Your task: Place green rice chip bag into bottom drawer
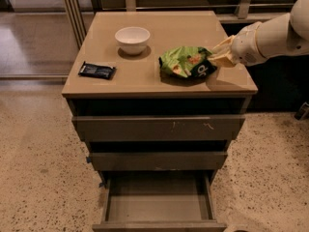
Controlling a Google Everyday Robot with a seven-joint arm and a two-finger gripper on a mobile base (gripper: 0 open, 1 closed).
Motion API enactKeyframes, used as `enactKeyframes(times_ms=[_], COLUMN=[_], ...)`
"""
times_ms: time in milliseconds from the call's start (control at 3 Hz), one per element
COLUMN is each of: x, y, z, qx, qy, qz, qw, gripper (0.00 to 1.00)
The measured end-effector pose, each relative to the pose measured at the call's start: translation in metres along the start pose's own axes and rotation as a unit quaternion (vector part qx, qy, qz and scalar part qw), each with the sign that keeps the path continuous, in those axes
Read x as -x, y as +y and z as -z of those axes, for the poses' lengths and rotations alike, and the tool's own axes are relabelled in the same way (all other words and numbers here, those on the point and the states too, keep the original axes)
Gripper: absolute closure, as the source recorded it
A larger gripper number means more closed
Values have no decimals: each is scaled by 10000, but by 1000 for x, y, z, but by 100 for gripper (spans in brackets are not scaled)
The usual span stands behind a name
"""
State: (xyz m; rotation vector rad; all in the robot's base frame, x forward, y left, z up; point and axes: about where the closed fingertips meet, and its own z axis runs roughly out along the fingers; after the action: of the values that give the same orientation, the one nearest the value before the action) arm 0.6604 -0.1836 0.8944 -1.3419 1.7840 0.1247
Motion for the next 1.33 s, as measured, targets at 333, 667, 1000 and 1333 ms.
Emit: enactKeyframes(times_ms=[333,667,1000,1333], x=[13,28,25,25], y=[19,52,73,77], z=[34,78,80,79], qx=[340,894,1314,1358], qy=[-245,-452,-395,-357], qz=[128,-8,19,55], qw=[9990,9950,9905,9901], gripper=[100,100,100,100])
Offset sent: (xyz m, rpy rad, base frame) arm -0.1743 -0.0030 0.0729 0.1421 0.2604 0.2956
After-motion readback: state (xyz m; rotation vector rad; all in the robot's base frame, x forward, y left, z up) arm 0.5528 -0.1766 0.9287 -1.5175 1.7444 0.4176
